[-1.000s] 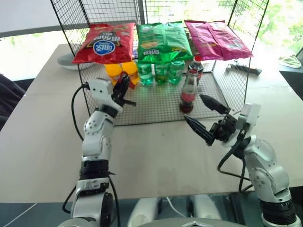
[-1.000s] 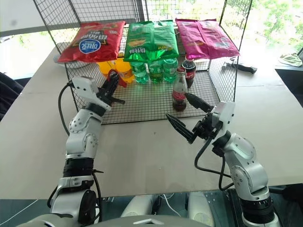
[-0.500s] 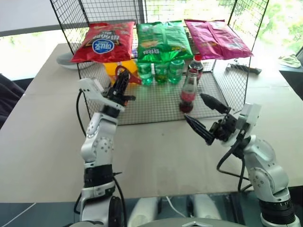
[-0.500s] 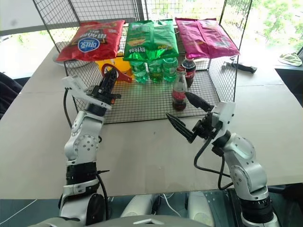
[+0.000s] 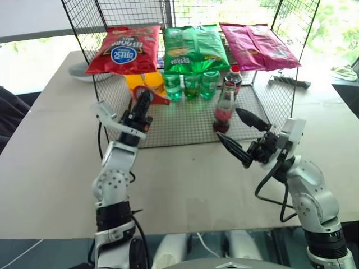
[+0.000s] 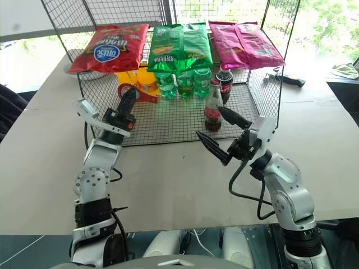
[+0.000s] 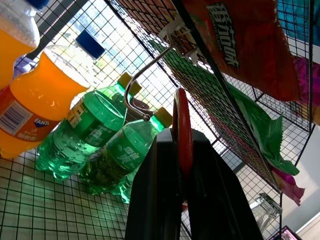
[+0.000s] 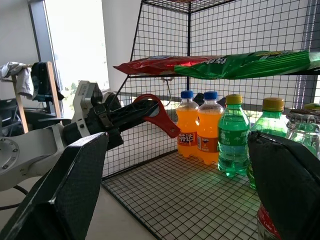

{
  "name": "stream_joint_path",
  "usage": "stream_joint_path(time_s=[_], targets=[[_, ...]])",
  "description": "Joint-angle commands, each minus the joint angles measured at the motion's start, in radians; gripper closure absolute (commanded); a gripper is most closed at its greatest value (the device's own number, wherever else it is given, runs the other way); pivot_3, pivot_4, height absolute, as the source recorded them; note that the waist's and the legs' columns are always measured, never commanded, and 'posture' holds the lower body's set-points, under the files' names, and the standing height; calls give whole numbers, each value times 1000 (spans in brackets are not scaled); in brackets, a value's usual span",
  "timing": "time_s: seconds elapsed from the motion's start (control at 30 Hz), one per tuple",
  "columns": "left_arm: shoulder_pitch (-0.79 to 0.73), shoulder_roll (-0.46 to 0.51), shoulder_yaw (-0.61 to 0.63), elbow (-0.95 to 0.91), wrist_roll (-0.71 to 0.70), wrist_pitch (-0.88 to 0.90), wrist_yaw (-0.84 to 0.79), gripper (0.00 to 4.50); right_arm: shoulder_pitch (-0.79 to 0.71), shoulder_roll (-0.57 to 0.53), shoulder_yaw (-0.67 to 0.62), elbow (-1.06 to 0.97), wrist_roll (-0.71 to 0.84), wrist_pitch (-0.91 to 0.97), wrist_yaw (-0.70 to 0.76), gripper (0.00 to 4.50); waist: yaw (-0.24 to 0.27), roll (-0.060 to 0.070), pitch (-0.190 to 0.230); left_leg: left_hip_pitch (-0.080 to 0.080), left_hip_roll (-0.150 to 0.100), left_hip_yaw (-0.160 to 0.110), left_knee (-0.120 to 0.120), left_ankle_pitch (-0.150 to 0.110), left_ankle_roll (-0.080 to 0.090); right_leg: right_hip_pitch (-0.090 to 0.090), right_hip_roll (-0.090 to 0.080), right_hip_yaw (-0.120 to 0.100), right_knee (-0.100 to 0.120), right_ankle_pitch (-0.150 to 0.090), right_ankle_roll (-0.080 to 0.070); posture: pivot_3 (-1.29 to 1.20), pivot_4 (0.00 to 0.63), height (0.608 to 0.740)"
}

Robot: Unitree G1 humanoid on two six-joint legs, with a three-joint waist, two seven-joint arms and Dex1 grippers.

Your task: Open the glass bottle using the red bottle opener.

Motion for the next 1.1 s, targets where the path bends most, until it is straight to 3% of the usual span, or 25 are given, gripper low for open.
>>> stream_joint_path(time_s=[0.03, 0.33, 0.47, 0.73, 0.83, 1.1], targets=[[-7, 10, 14, -62, -67, 19, -5, 4461, -7, 1, -4, -29, 7, -19, 2, 0, -1, 0, 0, 0, 0, 0, 0, 0, 0, 0, 0, 0, 0, 0, 0, 0, 150, 740], [43, 45, -28, -128, -194, 134, -96, 4461, -9, -12, 7, -24, -17, 14, -18, 0, -1, 0, 0, 0, 0, 0, 0, 0, 0, 0, 0, 0, 0, 0, 0, 0, 150, 740], [69, 109, -82, -152, -222, 218, -186, 4461, -27, -37, 16, -40, 28, 145, -54, 0, -2, 0, 0, 0, 0, 0, 1, 0, 0, 0, 0, 0, 1, 0, 0, 0, 150, 740], [95, 303, -245, -167, -157, 372, -433, 4461, -128, -205, 31, -51, 305, 601, -14, 0, -13, 0, 0, 0, 0, 1, 1, 0, 0, 0, 0, 1, 3, 0, 0, 0, 150, 740], [95, 322, -278, -159, -118, 361, -502, 4461, -171, -237, 44, -41, 423, 753, -10, 0, -17, 0, 0, 0, 0, 0, 1, 0, 0, 0, -1, 1, 2, 0, 0, 0, 150, 740], [98, 308, -314, -136, -40, 328, -573, 4461, -244, -212, 54, -52, 555, 886, -31, 0, -21, 0, 0, -1, 0, 0, 1, 0, 0, 0, -4, 0, 1, 0, 0, 0, 150, 740]])
